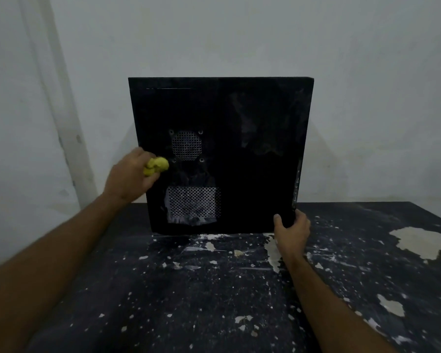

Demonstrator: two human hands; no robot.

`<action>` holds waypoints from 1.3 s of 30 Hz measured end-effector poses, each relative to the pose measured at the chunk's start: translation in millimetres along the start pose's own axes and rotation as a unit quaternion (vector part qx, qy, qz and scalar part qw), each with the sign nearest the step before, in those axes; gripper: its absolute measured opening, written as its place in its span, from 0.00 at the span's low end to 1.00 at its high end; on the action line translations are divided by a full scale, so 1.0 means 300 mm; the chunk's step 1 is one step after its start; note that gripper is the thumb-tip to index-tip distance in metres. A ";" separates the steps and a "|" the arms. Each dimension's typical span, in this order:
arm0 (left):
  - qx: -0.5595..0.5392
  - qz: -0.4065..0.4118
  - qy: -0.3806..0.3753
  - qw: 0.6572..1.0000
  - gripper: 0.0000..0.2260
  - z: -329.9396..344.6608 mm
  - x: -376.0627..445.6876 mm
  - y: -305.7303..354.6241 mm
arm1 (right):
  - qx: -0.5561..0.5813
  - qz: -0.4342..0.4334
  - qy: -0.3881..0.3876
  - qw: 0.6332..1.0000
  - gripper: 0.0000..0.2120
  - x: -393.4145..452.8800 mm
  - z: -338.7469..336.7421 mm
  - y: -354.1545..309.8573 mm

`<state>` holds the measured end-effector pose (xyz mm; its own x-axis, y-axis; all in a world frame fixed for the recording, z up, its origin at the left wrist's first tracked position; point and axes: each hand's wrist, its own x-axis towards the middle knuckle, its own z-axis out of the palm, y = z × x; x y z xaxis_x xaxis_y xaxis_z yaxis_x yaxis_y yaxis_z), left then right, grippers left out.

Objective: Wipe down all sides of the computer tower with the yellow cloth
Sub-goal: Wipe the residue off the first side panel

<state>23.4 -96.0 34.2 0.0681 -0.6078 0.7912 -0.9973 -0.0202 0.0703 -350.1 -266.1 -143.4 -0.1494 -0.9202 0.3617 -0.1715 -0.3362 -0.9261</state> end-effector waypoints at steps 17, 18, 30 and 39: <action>0.020 0.092 -0.142 0.985 0.16 0.130 -0.183 0.002 | 0.004 -0.001 0.003 1.000 0.30 0.007 0.002 0.003; 0.005 0.060 -0.118 0.991 0.15 0.130 -0.176 -0.008 | 0.005 0.000 0.002 1.000 0.30 0.007 0.002 0.003; -0.046 -0.101 0.003 0.994 0.13 0.135 -0.222 -0.020 | 0.003 -0.005 0.011 1.000 0.28 0.003 0.004 -0.006; -0.013 -0.067 -0.085 0.994 0.16 0.174 -0.286 -0.020 | 0.005 -0.004 0.008 1.000 0.28 0.001 0.003 -0.016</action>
<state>22.2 -85.4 -65.8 0.1935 -0.7267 0.6592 -0.9783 -0.0920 0.1858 -348.5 -264.8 -138.9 -0.1637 -0.9138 0.3716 -0.1638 -0.3463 -0.9237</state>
